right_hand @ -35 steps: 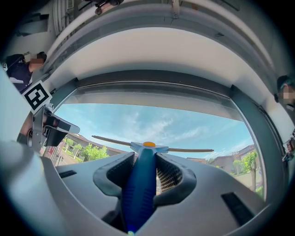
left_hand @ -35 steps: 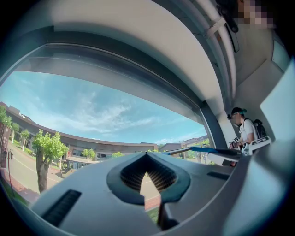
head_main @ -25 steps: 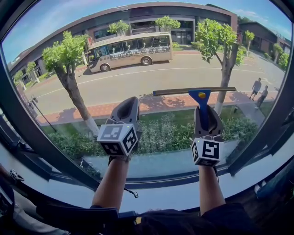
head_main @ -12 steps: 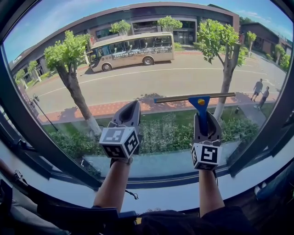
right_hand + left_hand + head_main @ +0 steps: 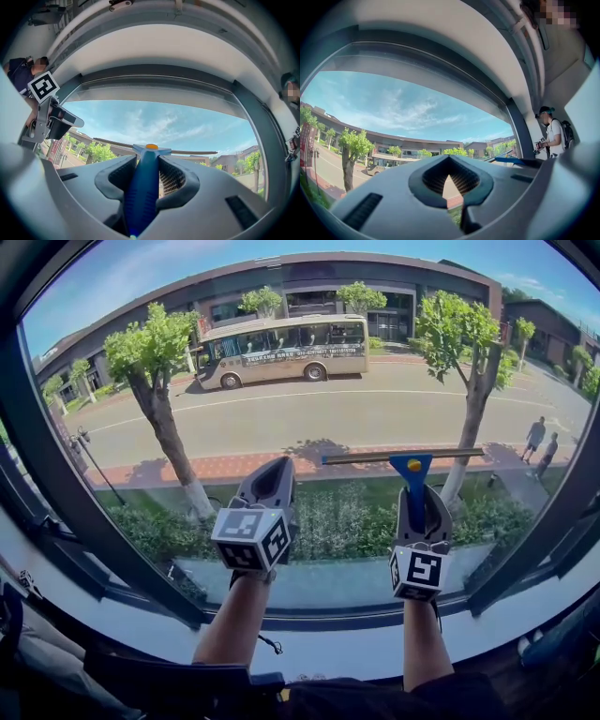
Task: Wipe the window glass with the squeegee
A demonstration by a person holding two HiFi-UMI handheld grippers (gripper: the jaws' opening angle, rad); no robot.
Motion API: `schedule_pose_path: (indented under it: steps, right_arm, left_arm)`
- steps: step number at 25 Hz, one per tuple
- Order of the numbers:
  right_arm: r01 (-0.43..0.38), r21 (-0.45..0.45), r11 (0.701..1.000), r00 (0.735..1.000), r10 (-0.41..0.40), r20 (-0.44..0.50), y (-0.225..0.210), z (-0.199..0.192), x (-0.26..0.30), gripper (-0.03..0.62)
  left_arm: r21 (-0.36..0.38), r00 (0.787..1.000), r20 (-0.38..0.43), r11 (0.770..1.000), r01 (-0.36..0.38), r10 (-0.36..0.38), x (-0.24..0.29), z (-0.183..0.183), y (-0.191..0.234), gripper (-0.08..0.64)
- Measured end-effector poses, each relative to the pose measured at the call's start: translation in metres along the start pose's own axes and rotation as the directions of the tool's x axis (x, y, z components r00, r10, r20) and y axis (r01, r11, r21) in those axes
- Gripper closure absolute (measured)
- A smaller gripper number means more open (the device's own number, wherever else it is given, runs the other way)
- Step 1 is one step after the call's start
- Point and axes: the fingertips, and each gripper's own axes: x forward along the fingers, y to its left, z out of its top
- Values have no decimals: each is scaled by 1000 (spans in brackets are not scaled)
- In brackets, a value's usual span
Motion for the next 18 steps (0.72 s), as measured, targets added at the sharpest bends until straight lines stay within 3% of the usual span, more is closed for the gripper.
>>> schedule_pose_path:
  steps: [14, 18]
  right_arm:
    - [-8, 0, 1000, 999, 8, -32, -1, -3, 5, 449]
    - [-3, 7, 1000, 999, 4, -51, -1, -1, 5, 449]
  left_arm:
    - [0, 990, 9, 991, -137, 137, -33, 9, 30, 560]
    - [-30, 991, 6, 990, -137, 137, -41, 19, 39, 560]
